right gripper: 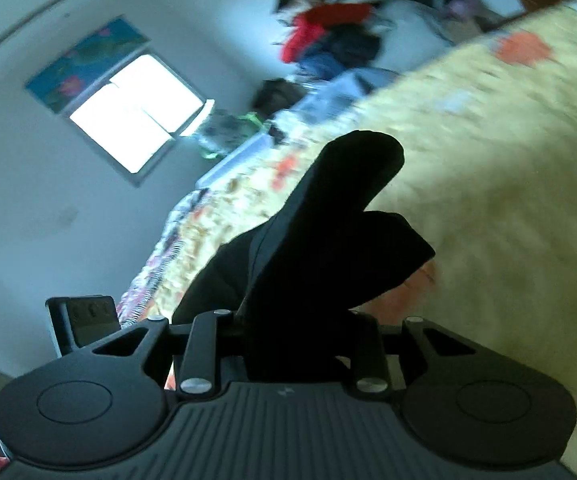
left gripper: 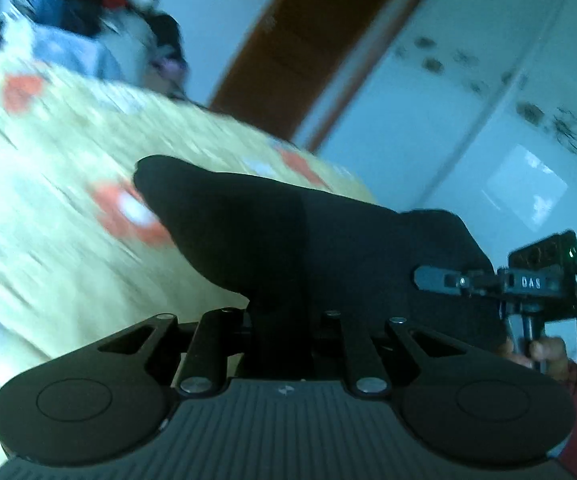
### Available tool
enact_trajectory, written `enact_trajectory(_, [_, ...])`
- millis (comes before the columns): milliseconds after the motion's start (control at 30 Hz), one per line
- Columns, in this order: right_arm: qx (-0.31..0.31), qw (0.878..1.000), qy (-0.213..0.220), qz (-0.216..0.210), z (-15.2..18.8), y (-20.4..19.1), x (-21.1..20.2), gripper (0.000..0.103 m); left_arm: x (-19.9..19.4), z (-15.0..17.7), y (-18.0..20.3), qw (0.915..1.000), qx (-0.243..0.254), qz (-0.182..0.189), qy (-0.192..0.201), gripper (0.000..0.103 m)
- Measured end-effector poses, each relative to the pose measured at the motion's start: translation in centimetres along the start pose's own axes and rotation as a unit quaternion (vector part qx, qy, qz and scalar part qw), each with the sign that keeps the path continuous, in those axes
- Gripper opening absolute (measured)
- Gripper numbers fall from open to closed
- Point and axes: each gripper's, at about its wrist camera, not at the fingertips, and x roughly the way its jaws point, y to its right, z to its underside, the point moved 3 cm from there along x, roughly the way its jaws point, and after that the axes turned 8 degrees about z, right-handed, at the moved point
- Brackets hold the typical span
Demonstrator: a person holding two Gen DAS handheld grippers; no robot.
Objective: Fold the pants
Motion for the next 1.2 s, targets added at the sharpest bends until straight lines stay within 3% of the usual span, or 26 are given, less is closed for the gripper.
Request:
enact_trajectory(67, [0.004, 1.000, -0.001, -0.013, -1.7, -0.5, 2.9, 0.028, -0.7, -1.9, -1.6, 0.9992, -0.001, -0.040, 0.008, 0.019])
enact_trajectory(133, [-0.004, 1.000, 0.001, 0.015, -2.8, -0.9, 6.3, 0.030, 0.1, -3.4, -3.5, 0.9971, -0.003, -0.076, 0.000, 0.021])
enact_trajectory(233, [-0.009, 0.993, -0.037, 0.107, -3.0, 0.3, 12.0, 0.048, 2.8, -3.3, -7.2, 0.9854, -0.021, -0.162, -0.046, 0.035])
enact_trajectory(267, [-0.003, 0.987, -0.051, 0.153, -2.7, 1.1, 13.0, 0.052, 3.5, -2.8, -8.3, 0.9763, -0.020, -0.204, -0.070, 0.039])
enact_trajectory(300, [-0.007, 0.979, -0.052, 0.198, -2.5, 1.8, 13.1, 0.051, 3.4, -2.4, -8.8, 0.9719, -0.016, -0.222, -0.077, 0.049])
enact_trajectory(367, [-0.024, 0.977, -0.009, 0.213, -2.5, 1.8, 11.1, 0.053, 1.4, -2.1, -8.5, 0.9721, -0.013, -0.231, -0.040, 0.051])
enact_trajectory(400, [-0.041, 0.967, 0.032, 0.248, -2.4, 1.4, 9.2, 0.053, 0.4, -2.2, -7.8, 0.9698, -0.008, -0.243, -0.020, 0.051])
enact_trajectory(467, [-0.114, 0.937, 0.108, 0.313, -1.9, -0.8, 6.3, 0.055, -0.8, -2.2, -5.9, 0.9686, 0.020, -0.248, 0.007, 0.061])
enact_trajectory(500, [-0.142, 0.934, 0.119, 0.306, -1.5, -1.8, 5.8, 0.057, -0.6, -2.4, -4.9, 0.9698, 0.035, -0.241, 0.014, 0.076])
enact_trajectory(533, [-0.164, 0.942, 0.110, 0.272, -0.9, -2.9, 5.5, 0.059, -0.1, -2.3, -3.6, 0.9710, 0.050, -0.233, 0.014, 0.092])
enact_trajectory(600, [-0.180, 0.967, 0.059, 0.169, 0.6, -4.2, 6.2, 0.070, 2.0, -1.3, -2.0, 0.9683, 0.093, -0.231, -0.012, 0.101])
enact_trajectory(633, [-0.183, 0.973, 0.032, 0.138, 1.4, -4.5, 7.0, 0.070, 3.3, -0.7, -1.8, 0.9623, 0.117, -0.243, -0.036, 0.098])
enact_trajectory(667, [-0.190, 0.971, 0.000, 0.147, 1.9, -4.2, 8.3, 0.070, 4.3, -0.1, -1.9, 0.9547, 0.132, -0.261, -0.057, 0.096])
enact_trajectory(733, [-0.202, 0.953, -0.020, 0.226, 2.7, -3.2, 10.1, 0.069, 5.1, 0.7, -2.7, 0.9384, 0.135, -0.310, -0.071, 0.087])
enact_trajectory(767, [-0.206, 0.946, -0.004, 0.251, 2.7, -3.2, 9.9, 0.070, 4.3, 0.8, -2.8, 0.9381, 0.123, -0.318, -0.061, 0.085])
enact_trajectory(833, [-0.186, 0.934, 0.000, 0.305, 3.2, -4.1, 8.6, 0.071, 1.8, 1.4, -2.0, 0.9475, 0.100, -0.302, -0.029, 0.088])
enact_trajectory(900, [-0.184, 0.944, 0.025, 0.273, 4.5, -5.7, 6.6, 0.080, -0.8, 1.8, -0.8, 0.9485, 0.086, -0.305, 0.008, 0.092])
enact_trajectory(1000, [-0.160, 0.959, 0.021, 0.234, 6.1, -8.1, 5.9, 0.085, -3.0, 2.9, 0.7, 0.9442, 0.079, -0.318, 0.036, 0.095])
enact_trajectory(1133, [-0.146, 0.960, -0.008, 0.241, 9.2, -9.1, 5.7, 0.085, -5.6, 4.3, 3.1, 0.9437, 0.092, -0.317, 0.015, 0.095])
enact_trajectory(1200, [-0.126, 0.967, -0.020, 0.221, 10.5, -8.9, 4.5, 0.085, -7.4, 5.0, 4.4, 0.9445, 0.095, -0.314, 0.006, 0.095])
